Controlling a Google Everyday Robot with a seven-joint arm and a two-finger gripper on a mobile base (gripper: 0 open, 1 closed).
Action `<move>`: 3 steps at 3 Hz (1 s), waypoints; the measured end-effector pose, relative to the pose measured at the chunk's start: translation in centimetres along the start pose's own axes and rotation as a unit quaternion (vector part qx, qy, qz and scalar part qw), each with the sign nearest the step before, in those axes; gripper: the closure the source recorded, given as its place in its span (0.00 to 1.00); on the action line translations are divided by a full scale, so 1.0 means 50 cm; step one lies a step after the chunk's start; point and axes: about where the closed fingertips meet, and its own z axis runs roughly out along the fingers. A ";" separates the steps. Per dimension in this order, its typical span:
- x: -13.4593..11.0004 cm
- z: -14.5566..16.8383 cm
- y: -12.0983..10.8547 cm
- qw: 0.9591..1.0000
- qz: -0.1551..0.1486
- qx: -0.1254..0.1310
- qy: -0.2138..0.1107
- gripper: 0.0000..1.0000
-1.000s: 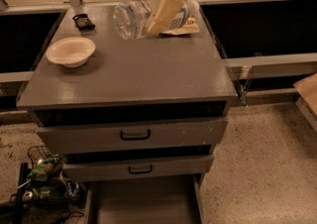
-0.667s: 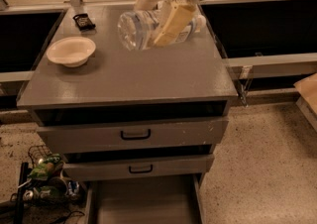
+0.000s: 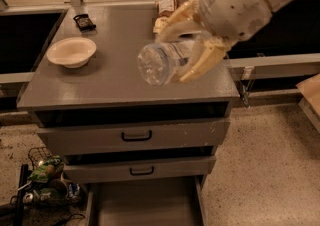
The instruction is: Place blue plastic bottle into bottom drawer
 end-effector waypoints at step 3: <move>0.054 0.087 0.112 1.000 0.003 -0.002 -0.010 1.00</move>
Offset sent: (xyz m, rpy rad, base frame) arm -0.0231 -0.0185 -0.0211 0.0358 0.0185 0.0110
